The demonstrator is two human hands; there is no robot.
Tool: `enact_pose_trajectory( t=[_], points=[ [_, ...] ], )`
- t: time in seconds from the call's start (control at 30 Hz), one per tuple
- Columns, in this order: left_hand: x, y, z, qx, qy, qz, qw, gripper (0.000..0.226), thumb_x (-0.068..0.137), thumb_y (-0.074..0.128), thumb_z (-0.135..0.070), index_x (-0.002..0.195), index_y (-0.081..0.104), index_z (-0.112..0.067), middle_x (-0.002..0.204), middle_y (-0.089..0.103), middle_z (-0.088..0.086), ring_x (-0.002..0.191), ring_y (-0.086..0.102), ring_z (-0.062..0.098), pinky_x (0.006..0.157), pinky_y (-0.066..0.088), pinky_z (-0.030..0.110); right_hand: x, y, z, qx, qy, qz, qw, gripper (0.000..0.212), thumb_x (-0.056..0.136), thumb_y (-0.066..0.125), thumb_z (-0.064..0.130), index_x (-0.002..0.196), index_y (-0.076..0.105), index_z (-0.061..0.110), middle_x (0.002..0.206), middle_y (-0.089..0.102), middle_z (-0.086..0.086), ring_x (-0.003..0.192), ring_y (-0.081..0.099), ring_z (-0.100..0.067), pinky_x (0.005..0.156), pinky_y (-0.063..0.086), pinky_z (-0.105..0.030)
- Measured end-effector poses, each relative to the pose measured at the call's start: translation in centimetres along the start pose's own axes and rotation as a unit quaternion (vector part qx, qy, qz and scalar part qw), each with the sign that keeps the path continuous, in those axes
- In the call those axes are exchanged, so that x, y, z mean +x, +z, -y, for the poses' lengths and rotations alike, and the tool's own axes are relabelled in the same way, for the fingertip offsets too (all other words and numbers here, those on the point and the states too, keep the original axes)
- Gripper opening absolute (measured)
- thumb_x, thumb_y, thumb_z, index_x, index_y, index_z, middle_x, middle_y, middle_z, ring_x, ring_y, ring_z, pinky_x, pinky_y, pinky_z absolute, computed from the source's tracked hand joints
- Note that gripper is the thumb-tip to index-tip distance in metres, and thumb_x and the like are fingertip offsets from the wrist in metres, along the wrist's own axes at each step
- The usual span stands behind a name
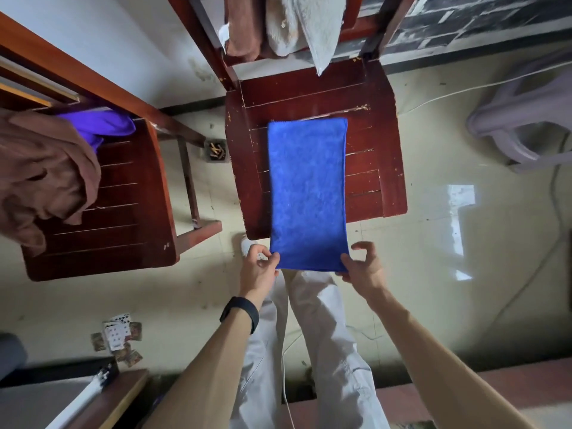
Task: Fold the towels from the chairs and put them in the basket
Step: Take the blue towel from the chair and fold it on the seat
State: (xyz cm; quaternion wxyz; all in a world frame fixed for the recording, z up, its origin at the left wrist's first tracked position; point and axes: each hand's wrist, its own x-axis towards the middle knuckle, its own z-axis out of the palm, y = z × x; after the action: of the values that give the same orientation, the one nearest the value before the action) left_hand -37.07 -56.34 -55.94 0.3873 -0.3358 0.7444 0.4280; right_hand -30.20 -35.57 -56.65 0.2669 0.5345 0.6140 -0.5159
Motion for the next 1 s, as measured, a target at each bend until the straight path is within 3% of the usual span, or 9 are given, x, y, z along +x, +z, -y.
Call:
enact_pose_trajectory(
  t=[0.07, 0.2, 0.3, 0.4, 0.5, 0.6, 0.7, 0.83, 1.0],
  points=[
    [-1.1, -0.9, 0.3, 0.034, 0.027, 0.017, 0.999, 0.011, 0.093, 0.063, -0.015, 0.087, 0.057, -0.023, 0.087, 0.063, 0.006, 0.067, 0.066, 0.025, 0.068, 0.054, 0.037, -2.0, 0.0, -0.6, -0.015, -0.018, 0.016, 1.0, 0.021, 0.092, 0.056, 0.02, 0.096, 0.049, 0.039, 0.067, 0.074, -0.004, 0.063, 0.074, -0.025, 0.076, 0.06, -0.049],
    [-1.7, -3.2, -1.4, 0.025, 0.022, 0.093, 0.995, 0.015, 0.094, 0.06, -0.005, 0.099, 0.071, -0.013, 0.11, 0.064, 0.008, 0.076, 0.06, 0.012, 0.052, 0.043, 0.008, -4.6, -0.9, 0.6, -0.032, -0.067, 0.023, 0.997, 0.021, 0.096, 0.053, 0.019, 0.096, 0.056, 0.04, 0.072, 0.075, -0.001, 0.061, 0.073, -0.02, 0.07, 0.055, -0.04],
    [-1.2, -5.5, -4.2, 0.065, 0.024, 0.189, 0.98, 0.027, 0.084, 0.069, -0.011, 0.109, 0.074, -0.019, 0.098, 0.068, -0.003, 0.078, 0.063, 0.001, 0.07, 0.045, 0.013, -4.8, -1.8, 2.7, -0.045, -0.111, 0.031, 0.992, 0.019, 0.098, 0.055, 0.018, 0.099, 0.058, 0.037, 0.073, 0.075, -0.003, 0.059, 0.073, -0.021, 0.063, 0.054, -0.036],
    [0.1, -7.0, -6.7, 0.135, 0.085, 0.251, 0.955, 0.033, 0.08, 0.078, -0.01, 0.11, 0.073, -0.024, 0.09, 0.075, -0.005, 0.086, 0.069, 0.008, 0.082, 0.049, 0.017, -3.6, -2.5, 5.2, -0.069, -0.139, 0.048, 0.987, 0.016, 0.094, 0.06, 0.018, 0.094, 0.068, 0.032, 0.074, 0.074, 0.004, 0.06, 0.074, -0.02, 0.064, 0.054, -0.036],
    [2.2, -6.9, -9.4, 0.271, 0.197, 0.173, 0.926, 0.015, 0.082, 0.077, -0.038, 0.096, 0.074, -0.033, 0.084, 0.074, -0.018, 0.08, 0.067, -0.004, 0.07, 0.048, 0.016, -2.1, -3.1, 8.0, -0.048, -0.155, 0.087, 0.983, 0.017, 0.079, 0.067, 0.025, 0.096, 0.072, 0.029, 0.079, 0.074, 0.005, 0.066, 0.073, -0.021, 0.065, 0.052, -0.034],
    [5.1, -6.2, -11.4, 0.262, 0.235, 0.132, 0.927, 0.021, 0.084, 0.068, -0.053, 0.089, 0.07, -0.033, 0.085, 0.069, -0.014, 0.079, 0.063, -0.003, 0.068, 0.044, 0.016, -0.2, -3.2, 10.4, -0.077, -0.186, 0.069, 0.977, 0.019, 0.073, 0.068, 0.033, 0.092, 0.07, 0.03, 0.077, 0.071, -0.002, 0.064, 0.066, -0.016, 0.066, 0.051, -0.033],
    [7.4, -4.6, -13.0, 0.16, 0.231, 0.151, 0.948, 0.023, 0.09, 0.067, -0.044, 0.09, 0.069, -0.021, 0.089, 0.073, -0.009, 0.081, 0.065, 0.001, 0.076, 0.047, 0.02, 2.4, -2.3, 11.9, -0.169, -0.225, -0.042, 0.959, 0.023, 0.087, 0.062, 0.046, 0.072, 0.06, 0.028, 0.073, 0.061, 0.002, 0.073, 0.054, -0.016, 0.065, 0.04, -0.027],
    [9.9, -2.0, -15.3, 0.131, 0.23, 0.091, 0.96, 0.029, 0.098, 0.058, -0.038, 0.075, 0.059, -0.02, 0.053, 0.052, -0.016, 0.052, 0.046, -0.001, 0.053, 0.034, 0.013, 5.8, -0.4, 13.8, -0.131, -0.216, -0.101, 0.962, 0.034, 0.1, 0.053, 0.038, 0.076, 0.051, 0.014, 0.07, 0.049, 0.004, 0.073, 0.045, -0.017, 0.06, 0.033, -0.023],
    [13.0, 0.8, -17.3, 0.184, 0.218, 0.003, 0.959, 0.042, 0.101, 0.045, -0.042, 0.068, 0.046, -0.017, 0.064, 0.049, -0.005, 0.07, 0.047, 0.024, 0.064, 0.028, 0.034, 9.0, 1.7, 15.1, -0.064, -0.176, -0.147, 0.971, 0.041, 0.101, 0.045, 0.046, 0.079, 0.049, 0.012, 0.066, 0.051, 0.006, 0.063, 0.048, -0.016, 0.067, 0.038, -0.034]
  ],
)
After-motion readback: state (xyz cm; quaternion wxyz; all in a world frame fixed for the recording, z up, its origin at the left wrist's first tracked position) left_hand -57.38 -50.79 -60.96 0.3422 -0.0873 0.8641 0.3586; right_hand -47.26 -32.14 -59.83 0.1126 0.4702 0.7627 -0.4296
